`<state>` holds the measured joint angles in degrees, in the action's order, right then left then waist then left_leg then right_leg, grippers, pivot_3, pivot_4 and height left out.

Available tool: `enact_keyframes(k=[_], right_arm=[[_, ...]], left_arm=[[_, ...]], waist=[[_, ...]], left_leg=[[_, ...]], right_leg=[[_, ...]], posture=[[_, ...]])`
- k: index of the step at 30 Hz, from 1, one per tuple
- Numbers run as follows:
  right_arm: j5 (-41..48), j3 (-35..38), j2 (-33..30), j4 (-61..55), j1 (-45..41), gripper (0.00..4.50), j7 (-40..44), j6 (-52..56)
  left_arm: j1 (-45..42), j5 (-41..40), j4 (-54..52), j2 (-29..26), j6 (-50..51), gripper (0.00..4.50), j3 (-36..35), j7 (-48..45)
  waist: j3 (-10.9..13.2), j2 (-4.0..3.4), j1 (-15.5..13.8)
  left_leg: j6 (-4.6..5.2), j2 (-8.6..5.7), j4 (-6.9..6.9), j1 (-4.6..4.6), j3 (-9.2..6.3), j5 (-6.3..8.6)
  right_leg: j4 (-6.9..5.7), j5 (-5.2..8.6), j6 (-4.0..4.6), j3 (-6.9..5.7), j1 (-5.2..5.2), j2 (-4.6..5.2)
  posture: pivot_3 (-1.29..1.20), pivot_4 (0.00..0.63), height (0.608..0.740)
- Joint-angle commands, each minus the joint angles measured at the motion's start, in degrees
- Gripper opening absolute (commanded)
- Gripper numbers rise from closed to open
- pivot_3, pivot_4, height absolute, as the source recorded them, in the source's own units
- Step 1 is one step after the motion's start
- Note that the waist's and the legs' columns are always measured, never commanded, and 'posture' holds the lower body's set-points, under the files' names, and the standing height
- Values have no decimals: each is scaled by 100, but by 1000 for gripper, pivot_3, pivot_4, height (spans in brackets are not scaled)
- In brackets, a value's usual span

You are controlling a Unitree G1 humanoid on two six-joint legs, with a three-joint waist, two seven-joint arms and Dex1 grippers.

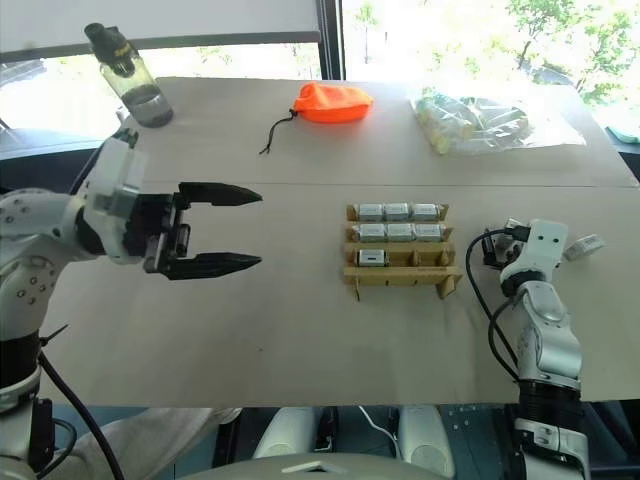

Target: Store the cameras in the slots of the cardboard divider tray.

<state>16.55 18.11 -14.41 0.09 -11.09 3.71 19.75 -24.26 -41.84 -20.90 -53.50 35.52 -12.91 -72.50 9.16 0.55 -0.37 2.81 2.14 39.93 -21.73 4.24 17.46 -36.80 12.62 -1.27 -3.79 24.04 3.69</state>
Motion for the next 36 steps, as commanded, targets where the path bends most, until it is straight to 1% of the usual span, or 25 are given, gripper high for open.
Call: enact_keyframes(k=[1, 3, 4, 5, 6, 7, 9, 10, 14, 16, 18, 19, 20, 22, 26, 29, 32, 36], right_arm=[[11, 124, 15, -123, -48, 4242, -82, -115], [14, 124, 33, -138, -39, 3636, -97, -123], [13, 121, 38, -146, -35, 3175, -99, -128], [24, 124, 54, -169, -30, 2600, -106, -119], [25, 125, 65, -185, -26, 2270, -110, -126], [11, 121, 69, -195, -22, 1762, -113, -140], [-16, 114, 65, -226, 0, 919, -103, -156], [-35, 113, 60, -247, 17, 780, -104, -168], [-71, 96, -35, -401, 123, 780, 24, -237], [-70, 48, -155, -494, 194, 780, 263, -345], [215, 89, -283, -629, 261, 780, 691, -340], [384, 77, -442, -715, 325, 780, 1111, -395], [646, 25, -697, -836, 411, 780, 1802, -454], [883, -98, -1163, -922, 509, 780, 2790, -583], [977, -505, -1903, -833, 378, 780, 4265, -886], [884, -1087, -2374, -759, 106, 780, 5382, -1099], [643, -1626, -2568, -500, -379, 780, 6079, -1391], [682, -2150, -2343, 47, -1230, 780, 6819, -1485]], left_arm=[[-79, -53, -101, -119, -171, 4492, -68, -71], [-98, -46, -75, -135, -205, 4500, -57, -89], [-103, -47, -65, -143, -215, 4500, -55, -95], [-113, -40, -54, -148, -233, 4500, -50, -102], [-119, -32, -47, -151, -248, 4500, -47, -109], [-126, -25, -41, -153, -262, 4500, -43, -118], [-136, -23, -37, -155, -277, 4500, -34, -120], [-143, -23, -34, -154, -285, 4500, -26, -118], [-177, -14, -19, -130, -332, 4500, 22, -114], [-196, -17, -12, -120, -347, 4500, 43, -111], [-218, -27, -5, -109, -353, 4500, 62, -104], [-233, -31, 1, -105, -359, 4500, 75, -102], [-250, -37, 12, -100, -369, 4500, 85, -103], [-284, -32, 37, -89, -396, 4500, 116, -106], [-372, -19, 82, -51, -450, 4500, 204, -107], [-400, -19, 98, -22, -488, 4500, 243, -118], [-397, 4, 103, -5, -525, 4500, 263, -124], [-331, -17, 41, -29, -565, 4500, 224, -120]], waist=[[0, 0, 7], [0, 0, 14], [0, 0, 19], [0, 0, 24], [0, 0, 34], [0, 0, 38], [0, 0, 53], [0, 0, 60], [0, 0, 78], [1, -2, 77], [1, -2, 87], [2, -2, 94], [4, -6, 94], [6, -8, 95], [7, -7, 98], [8, -6, 105], [10, -3, 100], [13, 2, 93]], left_leg=[[0, 0, 0, 0, 0, 0], [0, 0, 0, -1, 1, 0], [0, 0, 0, -1, 2, 0], [0, 0, 0, -1, 2, 0], [0, 0, 0, -1, 1, 0], [0, 0, -1, -1, 0, 0], [0, 0, -1, -1, 0, 0], [0, 0, -1, -1, 1, 0], [0, 0, -3, -1, 0, 0], [0, 0, -5, -2, 0, 0], [0, 0, -6, -2, 2, 0], [0, 0, -7, -1, 4, 0], [0, 0, -7, -1, 4, 0], [1, -1, -9, 0, 4, 1], [3, 0, -10, 3, 4, 1], [3, 2, -10, 6, 4, 1], [3, 3, -10, 4, 2, 1], [3, 0, -9, 1, 6, 1]], right_leg=[[0, 0, 0, 1, 0, 0], [1, 0, 0, 1, 0, 0], [2, 0, 0, 1, 0, 0], [2, 0, 0, 1, 0, 0], [2, 0, 0, 1, 0, 0], [2, 0, 0, 1, 0, 0], [2, 0, 0, 1, 0, 0], [2, 0, 0, 1, 0, 0], [2, 0, 0, 1, 0, 1], [3, 0, 0, 1, 1, 1], [5, 0, -1, 3, 1, 1], [5, 0, -1, 4, 1, 1], [5, 0, -1, 4, 1, 1], [7, 0, -1, 5, 2, 0], [6, 0, -1, 4, 1, -3], [5, 0, -1, 3, 1, -8], [5, 0, -1, 2, 2, -9], [7, 0, -1, -5, 2, -5]], posture=[[0, 150, 740], [0, 150, 740], [0, 150, 740], [0, 150, 740], [0, 150, 740], [0, 150, 740], [0, 150, 740], [0, 150, 740], [0, 150, 740], [0, 150, 740], [0, 150, 740], [0, 150, 740], [0, 150, 740], [0, 150, 740], [0, 150, 740], [0, 150, 740], [0, 150, 740], [0, 150, 740]])
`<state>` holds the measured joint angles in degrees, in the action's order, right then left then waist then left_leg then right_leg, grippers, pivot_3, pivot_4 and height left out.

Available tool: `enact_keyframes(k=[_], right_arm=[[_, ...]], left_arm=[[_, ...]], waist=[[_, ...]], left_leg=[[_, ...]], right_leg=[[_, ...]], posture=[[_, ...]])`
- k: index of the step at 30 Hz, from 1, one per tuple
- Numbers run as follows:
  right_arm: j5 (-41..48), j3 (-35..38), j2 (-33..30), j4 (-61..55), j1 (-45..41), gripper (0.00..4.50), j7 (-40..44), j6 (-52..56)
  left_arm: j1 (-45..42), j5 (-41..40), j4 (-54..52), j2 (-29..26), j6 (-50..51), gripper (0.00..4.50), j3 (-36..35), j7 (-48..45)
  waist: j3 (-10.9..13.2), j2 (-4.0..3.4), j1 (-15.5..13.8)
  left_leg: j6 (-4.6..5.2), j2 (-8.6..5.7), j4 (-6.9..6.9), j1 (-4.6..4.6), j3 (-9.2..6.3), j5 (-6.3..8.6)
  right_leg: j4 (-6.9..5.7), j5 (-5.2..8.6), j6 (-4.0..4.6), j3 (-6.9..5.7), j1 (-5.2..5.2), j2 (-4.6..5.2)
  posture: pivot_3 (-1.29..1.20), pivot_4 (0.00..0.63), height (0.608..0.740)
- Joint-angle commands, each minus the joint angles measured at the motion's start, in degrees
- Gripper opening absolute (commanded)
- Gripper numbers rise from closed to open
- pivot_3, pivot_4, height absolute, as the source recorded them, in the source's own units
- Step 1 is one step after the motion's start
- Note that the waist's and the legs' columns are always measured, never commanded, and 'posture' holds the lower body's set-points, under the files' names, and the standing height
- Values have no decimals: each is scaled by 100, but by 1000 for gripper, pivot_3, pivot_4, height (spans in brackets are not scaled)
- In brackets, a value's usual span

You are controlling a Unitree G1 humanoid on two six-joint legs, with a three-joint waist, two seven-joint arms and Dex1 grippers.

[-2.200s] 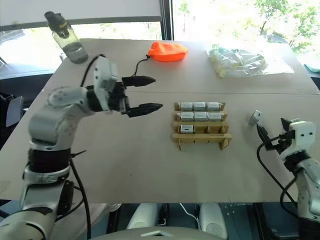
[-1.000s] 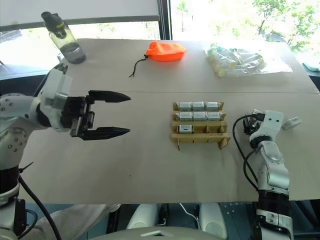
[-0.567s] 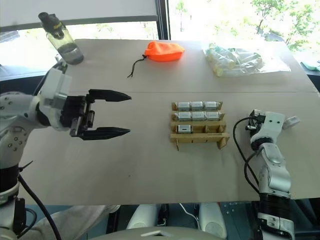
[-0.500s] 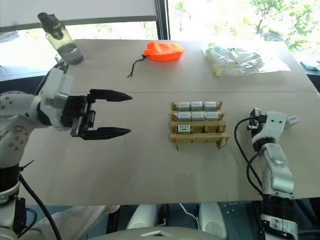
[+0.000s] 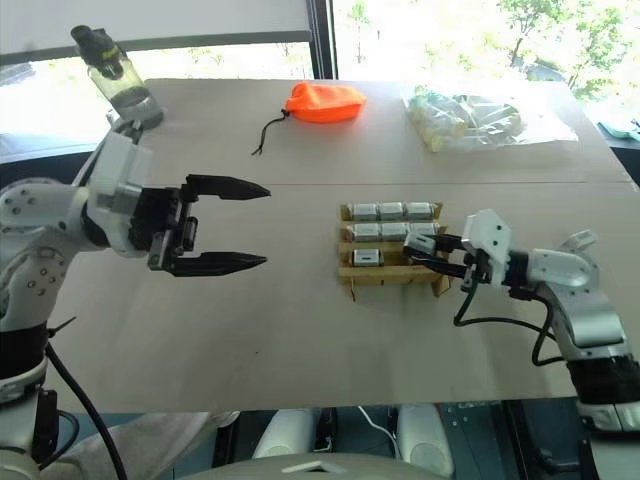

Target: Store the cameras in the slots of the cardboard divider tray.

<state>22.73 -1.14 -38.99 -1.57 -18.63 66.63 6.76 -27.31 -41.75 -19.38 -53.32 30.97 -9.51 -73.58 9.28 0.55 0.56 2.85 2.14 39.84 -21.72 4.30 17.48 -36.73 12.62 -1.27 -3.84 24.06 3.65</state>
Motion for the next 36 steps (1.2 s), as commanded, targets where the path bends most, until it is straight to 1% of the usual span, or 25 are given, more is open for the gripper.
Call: enact_keyframes(k=[1, 5, 10, 14, 24, 31, 33, 36], right_arm=[[52, -319, 170, 333, -615, 780, 653, -216], [7, -479, 371, 1060, -1053, 780, 1085, -368], [-107, -507, 371, 1814, -1424, 780, 1553, -555], [-163, -493, 388, 2170, -1620, 780, 1795, -609], [-324, -514, 408, 2450, -1695, 780, 1954, -714], [-420, -455, 505, 2766, -1880, 780, 1944, -981], [-551, -483, 511, 3017, -1970, 780, 1958, -1244], [-572, -486, 546, 3232, -2065, 780, 2020, -1329]], left_arm=[[-3, -30, -133, -57, -121, 4500, -127, -10], [70, -112, -245, -123, -85, 4500, -233, 14], [137, -80, -280, -204, -92, 4500, -315, 47], [171, -146, -284, -242, -44, 4500, -329, 15], [180, -311, -225, -547, 477, 4500, -216, -50], [153, -323, -216, -586, 582, 4500, -170, -87], [135, -316, -216, -584, 602, 4500, -159, -85], [122, -320, -240, -576, 639, 4500, -157, -61]], waist=[[2, 3, -2], [3, 5, -42], [6, 6, -94], [6, 6, -96], [6, 5, -95], [7, 4, -92], [7, 4, -86], [8, 4, -87]], left_leg=[[0, 0, 1, -1, 0, 0], [-1, 1, 0, -6, -7, 0], [-1, -2, 0, -10, -2, 0], [-1, -1, 0, -6, -2, 0], [-2, 0, 0, -6, -1, -1], [-3, 0, 1, -6, 0, -1], [-3, 0, 0, -6, -1, -1], [-3, 0, 0, -6, 0, -1]], right_leg=[[1, 0, 0, -2, 0, 0], [1, 0, 1, -7, 3, 1], [4, -1, 1, -12, 5, 5], [-1, -1, 1, -12, 5, 4], [-2, -1, 1, -13, 5, 4], [-2, -1, 1, -13, 5, 4], [-2, -1, 1, -13, 6, 4], [-1, -1, 1, -13, 6, 4]], posture=[[0, 150, 740], [0, 150, 740], [0, 150, 740], [0, 150, 740], [0, 150, 740], [0, 150, 740], [0, 150, 740], [0, 150, 740]])
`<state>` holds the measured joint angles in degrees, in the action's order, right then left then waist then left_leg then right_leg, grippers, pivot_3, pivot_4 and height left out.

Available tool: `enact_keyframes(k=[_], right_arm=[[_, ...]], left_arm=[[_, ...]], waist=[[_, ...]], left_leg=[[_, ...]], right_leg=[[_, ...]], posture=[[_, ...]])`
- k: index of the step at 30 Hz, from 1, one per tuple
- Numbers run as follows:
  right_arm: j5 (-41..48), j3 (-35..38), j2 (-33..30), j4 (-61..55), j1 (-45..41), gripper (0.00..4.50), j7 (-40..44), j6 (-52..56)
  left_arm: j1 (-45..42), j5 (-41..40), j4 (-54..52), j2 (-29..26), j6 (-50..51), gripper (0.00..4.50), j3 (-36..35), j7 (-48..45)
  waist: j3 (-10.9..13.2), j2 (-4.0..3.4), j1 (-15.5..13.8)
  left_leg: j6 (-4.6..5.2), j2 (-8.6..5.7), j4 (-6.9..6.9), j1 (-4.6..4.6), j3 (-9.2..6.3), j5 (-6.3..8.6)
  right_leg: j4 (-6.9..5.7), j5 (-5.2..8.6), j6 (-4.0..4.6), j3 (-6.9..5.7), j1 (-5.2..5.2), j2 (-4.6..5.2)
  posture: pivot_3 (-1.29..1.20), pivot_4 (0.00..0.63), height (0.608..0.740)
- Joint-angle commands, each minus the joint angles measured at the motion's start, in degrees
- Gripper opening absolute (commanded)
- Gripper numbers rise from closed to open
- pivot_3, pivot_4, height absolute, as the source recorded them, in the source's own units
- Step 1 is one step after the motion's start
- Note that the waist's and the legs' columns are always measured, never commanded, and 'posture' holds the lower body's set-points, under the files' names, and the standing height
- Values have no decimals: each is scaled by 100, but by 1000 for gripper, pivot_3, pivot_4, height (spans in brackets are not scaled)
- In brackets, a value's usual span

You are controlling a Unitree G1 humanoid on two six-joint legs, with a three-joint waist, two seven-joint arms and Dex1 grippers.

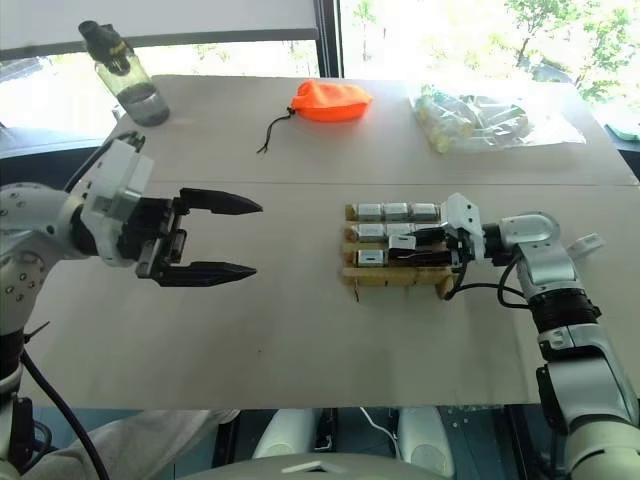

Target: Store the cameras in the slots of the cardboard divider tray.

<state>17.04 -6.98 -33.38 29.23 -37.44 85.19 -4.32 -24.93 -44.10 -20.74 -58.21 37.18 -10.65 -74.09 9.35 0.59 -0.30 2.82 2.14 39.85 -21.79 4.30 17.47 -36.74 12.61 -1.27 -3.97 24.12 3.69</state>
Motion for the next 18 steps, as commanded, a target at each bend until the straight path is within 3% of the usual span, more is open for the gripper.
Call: enact_keyframes(k=[1, 18], right_arm=[[-15, 77, -14, 184, -201, 780, 211, -215], [-331, -275, -46, 599, -315, 780, 721, -869]], left_arm=[[-111, -87, -113, -86, 26, 4500, -50, -3], [-78, -99, -188, -72, 37, 4500, -103, 87]], waist=[[0, 0, -2], [0, 1, 3]], left_leg=[[0, 0, 0, 0, 1, 0], [-1, 0, 1, 4, 0, -1]], right_leg=[[0, 0, 0, 1, 0, 0], [-3, 0, 0, 1, -2, 1]], posture=[[0, 150, 740], [0, 150, 740]])
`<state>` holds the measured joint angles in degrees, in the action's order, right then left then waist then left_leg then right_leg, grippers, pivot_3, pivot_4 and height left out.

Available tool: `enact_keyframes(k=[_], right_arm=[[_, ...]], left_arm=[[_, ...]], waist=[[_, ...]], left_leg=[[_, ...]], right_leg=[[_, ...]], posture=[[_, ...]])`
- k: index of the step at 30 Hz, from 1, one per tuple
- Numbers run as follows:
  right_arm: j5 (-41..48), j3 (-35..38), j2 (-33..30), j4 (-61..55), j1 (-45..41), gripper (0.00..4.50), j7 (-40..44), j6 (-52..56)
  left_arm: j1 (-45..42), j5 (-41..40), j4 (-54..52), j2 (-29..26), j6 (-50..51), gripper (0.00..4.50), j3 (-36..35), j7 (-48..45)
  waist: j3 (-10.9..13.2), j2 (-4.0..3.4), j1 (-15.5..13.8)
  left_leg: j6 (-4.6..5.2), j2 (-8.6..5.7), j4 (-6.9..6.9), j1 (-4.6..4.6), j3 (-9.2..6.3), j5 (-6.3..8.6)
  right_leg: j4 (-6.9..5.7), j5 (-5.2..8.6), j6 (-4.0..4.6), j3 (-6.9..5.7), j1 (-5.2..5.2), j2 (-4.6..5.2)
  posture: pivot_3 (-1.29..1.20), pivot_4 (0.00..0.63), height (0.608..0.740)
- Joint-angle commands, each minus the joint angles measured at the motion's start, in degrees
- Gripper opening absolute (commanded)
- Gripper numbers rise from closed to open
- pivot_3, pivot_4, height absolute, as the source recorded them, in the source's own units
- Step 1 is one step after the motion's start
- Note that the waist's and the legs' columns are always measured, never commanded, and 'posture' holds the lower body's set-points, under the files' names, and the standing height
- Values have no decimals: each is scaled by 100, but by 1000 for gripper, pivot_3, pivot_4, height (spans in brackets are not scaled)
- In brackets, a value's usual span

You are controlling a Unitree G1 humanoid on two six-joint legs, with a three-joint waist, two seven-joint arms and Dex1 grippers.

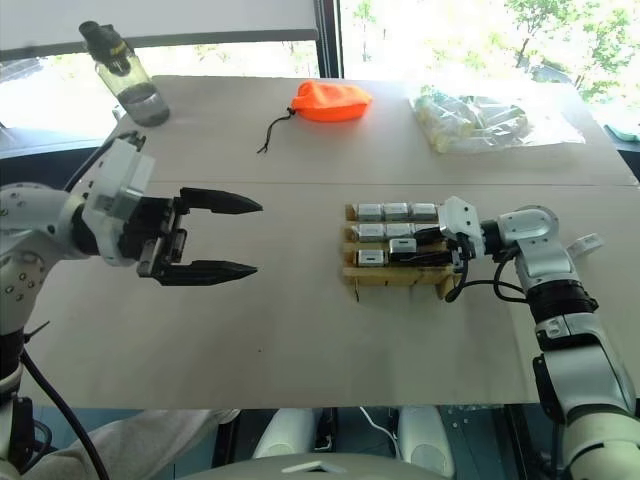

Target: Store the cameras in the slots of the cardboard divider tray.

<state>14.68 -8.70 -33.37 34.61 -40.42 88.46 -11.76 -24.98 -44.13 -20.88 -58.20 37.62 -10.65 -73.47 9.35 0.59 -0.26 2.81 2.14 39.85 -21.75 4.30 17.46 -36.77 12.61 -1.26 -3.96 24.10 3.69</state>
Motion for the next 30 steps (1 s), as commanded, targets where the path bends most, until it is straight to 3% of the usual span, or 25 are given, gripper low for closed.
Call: enact_keyframes(k=[1, 13, 15, 21, 25, 30], right_arm=[[-121, -149, -63, 78, -19, 780, 401, -164], [41, -437, -219, -23, 60, 780, 404, 87], [36, -451, -241, -12, 60, 1815, 404, 124], [168, -339, -316, -159, 104, 4320, 404, 311], [474, -96, -468, -728, 328, 4415, 362, 709], [1294, 624, -1102, -2439, 1096, 4415, -58, 1905]], left_arm=[[-72, -95, -175, -76, -6, 4500, -108, 29], [-78, -67, -178, -72, -4, 4500, -108, 43], [-84, -69, -177, -69, -1, 4500, -105, 44], [-104, -52, -173, -58, -20, 4500, -83, 44], [-112, -55, -191, -45, -20, 4500, -72, 54], [-54, -91, -235, 15, -12, 4500, -64, 79]], waist=[[0, 0, 0], [0, 0, 19], [0, 1, 15], [0, 1, 46], [0, 0, 67], [6, -9, 23]], left_leg=[[0, 0, 0, 0, 0, 0], [0, 1, 1, 0, -1, 0], [0, 0, 1, 0, -2, 0], [0, 0, 4, 0, -1, 0], [0, 1, 18, 1, -2, 0], [-1, 2, 16, -14, -11, 1]], right_leg=[[0, 0, 0, 0, 0, 0], [1, 0, 0, 0, -2, 0], [1, 0, 0, 0, -2, 1], [0, 0, 0, 1, -2, 1], [-8, -1, 0, 1, -6, 1], [-1, 0, 0, 1, 0, 7]], posture=[[0, 150, 740], [0, 150, 740], [0, 150, 740], [0, 150, 740], [0, 150, 740], [0, 150, 740]])
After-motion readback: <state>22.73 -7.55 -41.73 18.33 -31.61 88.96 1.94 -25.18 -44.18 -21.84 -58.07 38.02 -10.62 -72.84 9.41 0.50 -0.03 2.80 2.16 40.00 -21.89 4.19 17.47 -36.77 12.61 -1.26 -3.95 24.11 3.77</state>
